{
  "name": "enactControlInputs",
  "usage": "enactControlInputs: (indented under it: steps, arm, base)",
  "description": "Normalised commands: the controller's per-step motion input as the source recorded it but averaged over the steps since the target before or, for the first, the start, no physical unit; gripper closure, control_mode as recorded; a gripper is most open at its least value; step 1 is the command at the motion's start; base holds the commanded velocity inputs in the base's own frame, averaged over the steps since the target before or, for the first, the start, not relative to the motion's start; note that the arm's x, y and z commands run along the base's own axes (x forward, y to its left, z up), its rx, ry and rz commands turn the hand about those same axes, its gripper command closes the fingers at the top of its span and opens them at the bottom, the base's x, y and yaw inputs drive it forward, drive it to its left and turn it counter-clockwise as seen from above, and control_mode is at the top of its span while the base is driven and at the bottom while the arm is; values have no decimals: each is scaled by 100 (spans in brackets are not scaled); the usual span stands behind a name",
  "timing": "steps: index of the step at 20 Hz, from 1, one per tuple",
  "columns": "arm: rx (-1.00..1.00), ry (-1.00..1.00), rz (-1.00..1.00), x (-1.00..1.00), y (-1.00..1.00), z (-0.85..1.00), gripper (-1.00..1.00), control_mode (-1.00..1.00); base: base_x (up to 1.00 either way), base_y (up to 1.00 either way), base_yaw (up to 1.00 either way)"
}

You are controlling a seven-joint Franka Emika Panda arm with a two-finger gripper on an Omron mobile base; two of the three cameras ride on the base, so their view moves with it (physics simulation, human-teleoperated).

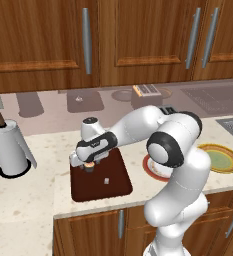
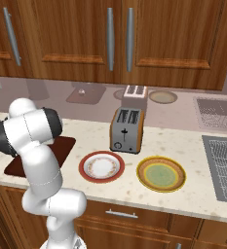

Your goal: Move the dessert items from the plates to the tray.

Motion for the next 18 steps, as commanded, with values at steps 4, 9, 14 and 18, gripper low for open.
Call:
enactControlInputs:
  steps: [4,9,14,18]
  arm:
    - [0,0,0,0,0,0,-100,-100]
    - [0,0,0,0,0,5,-100,-100]
    - [0,-4,0,-9,-4,25,-100,-100]
    - [0,-4,0,-21,-14,25,-100,-100]
  base:
    - [0,0,0]
    - [0,0,0]
    - [0,0,0]
    - [0,0,0]
